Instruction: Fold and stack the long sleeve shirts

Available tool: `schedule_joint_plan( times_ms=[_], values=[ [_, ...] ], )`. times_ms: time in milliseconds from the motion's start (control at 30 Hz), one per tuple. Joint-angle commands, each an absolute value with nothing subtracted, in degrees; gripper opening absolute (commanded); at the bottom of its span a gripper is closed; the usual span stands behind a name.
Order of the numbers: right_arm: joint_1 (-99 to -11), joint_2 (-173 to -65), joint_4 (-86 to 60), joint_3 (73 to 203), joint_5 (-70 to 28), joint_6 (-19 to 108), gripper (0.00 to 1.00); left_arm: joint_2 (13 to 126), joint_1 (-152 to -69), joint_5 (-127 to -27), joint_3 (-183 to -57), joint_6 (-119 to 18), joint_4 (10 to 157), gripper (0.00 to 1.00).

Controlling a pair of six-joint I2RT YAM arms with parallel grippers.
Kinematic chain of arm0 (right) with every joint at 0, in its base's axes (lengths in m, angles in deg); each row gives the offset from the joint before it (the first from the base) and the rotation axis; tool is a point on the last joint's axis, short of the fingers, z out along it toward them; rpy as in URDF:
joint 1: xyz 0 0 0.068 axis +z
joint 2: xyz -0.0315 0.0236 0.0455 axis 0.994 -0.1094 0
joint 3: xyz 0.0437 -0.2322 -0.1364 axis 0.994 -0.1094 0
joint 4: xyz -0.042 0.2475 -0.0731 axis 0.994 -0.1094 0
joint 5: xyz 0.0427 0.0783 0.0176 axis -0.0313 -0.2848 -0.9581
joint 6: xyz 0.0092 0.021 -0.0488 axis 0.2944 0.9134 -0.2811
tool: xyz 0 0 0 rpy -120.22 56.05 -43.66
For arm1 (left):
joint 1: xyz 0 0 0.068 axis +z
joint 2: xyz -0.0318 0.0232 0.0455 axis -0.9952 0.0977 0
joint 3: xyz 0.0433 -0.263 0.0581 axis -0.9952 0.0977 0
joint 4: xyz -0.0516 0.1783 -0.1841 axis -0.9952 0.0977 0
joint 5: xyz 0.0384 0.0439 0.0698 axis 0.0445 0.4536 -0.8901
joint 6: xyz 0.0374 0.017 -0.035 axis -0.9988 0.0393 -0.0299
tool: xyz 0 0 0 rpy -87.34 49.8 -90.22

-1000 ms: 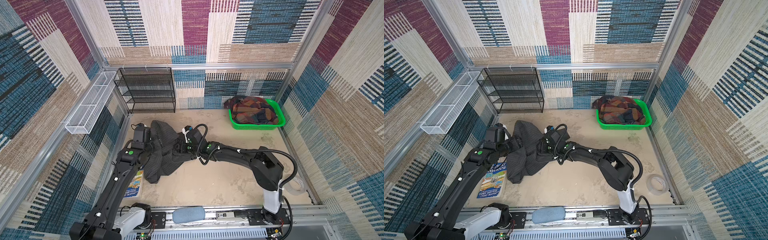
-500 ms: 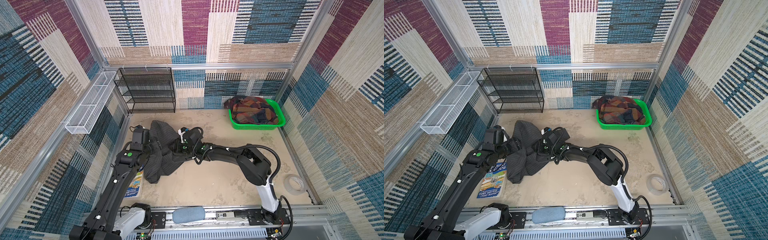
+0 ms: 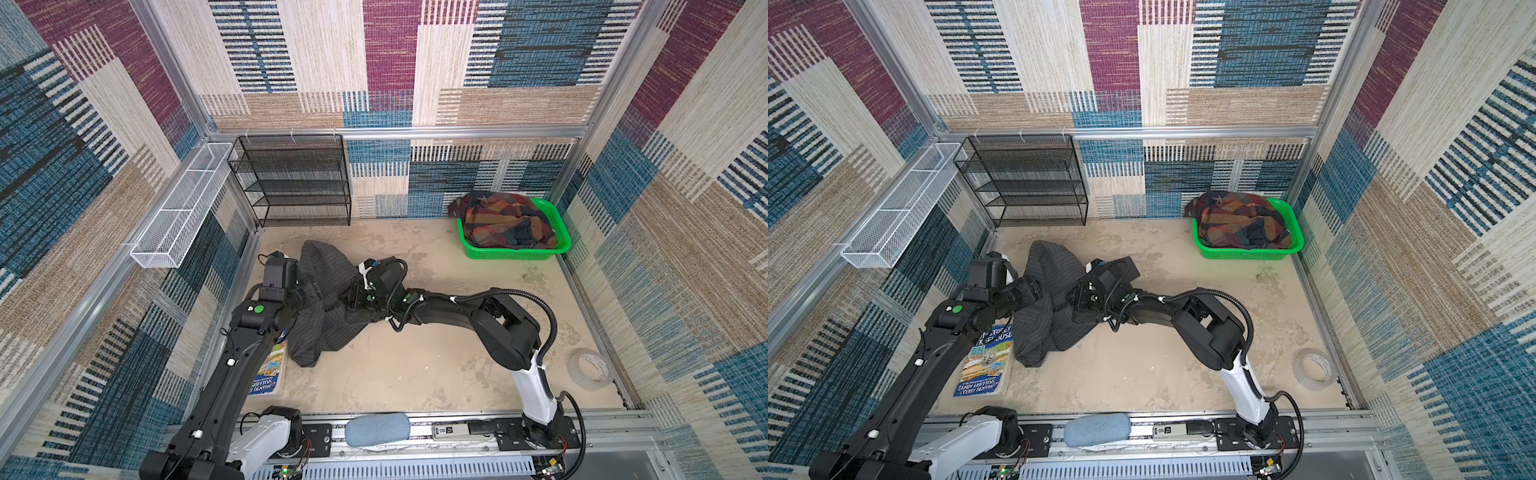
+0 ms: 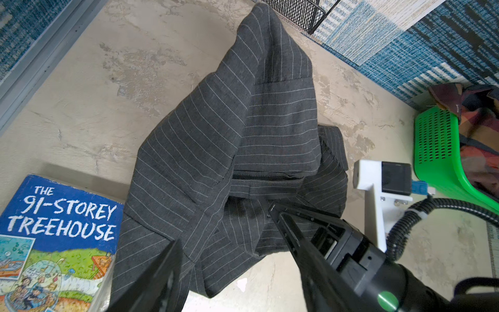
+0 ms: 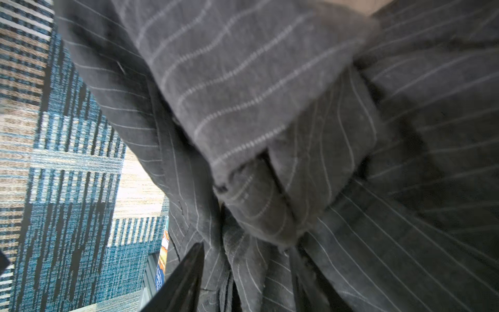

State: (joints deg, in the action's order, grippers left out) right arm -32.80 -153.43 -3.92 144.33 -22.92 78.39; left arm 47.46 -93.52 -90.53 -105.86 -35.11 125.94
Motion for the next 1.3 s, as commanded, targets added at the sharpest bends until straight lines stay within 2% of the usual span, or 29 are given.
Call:
schedule_joint_plan(
  times_ms=[0, 367, 667, 933, 1000, 1167, 1267],
  values=[
    [-33.0, -153.97, -0.2, 145.27, -23.69, 78.09, 0.54, 47.5, -93.4, -90.19, -105.69, -36.25, 125.56, 0.71],
    [-33.71, -156.33, -0.78, 153.0, -24.16, 75.26, 0.53, 47.92, -93.01, -89.45, -104.46, -36.03, 124.75, 0.71],
    [-33.8, -162.4, -4.17, 162.19, -26.73, 75.37, 0.52, 47.48, -92.64, -89.31, -104.04, -36.04, 124.68, 0.71],
    [-34.09, -169.74, -10.55, 174.25, -24.74, 75.66, 0.52, 46.88, -92.39, -88.78, -103.49, -36.03, 124.7, 0.71],
    [-34.46, -171.71, -11.96, 177.59, -24.61, 75.85, 0.47, 46.89, -92.26, -88.78, -103.49, -36.03, 124.79, 0.71],
    [-35.48, -172.06, -13.48, 180.94, -23.55, 72.57, 0.18, 47.04, -91.59, -89.39, -104.42, -36.55, 125.5, 0.7],
    [-35.82, -167.84, -13.83, 178.55, -23.36, 68.65, 0.1, 46.92, -90.93, -89.74, -105.96, -36.73, 126.14, 0.7]
  ],
)
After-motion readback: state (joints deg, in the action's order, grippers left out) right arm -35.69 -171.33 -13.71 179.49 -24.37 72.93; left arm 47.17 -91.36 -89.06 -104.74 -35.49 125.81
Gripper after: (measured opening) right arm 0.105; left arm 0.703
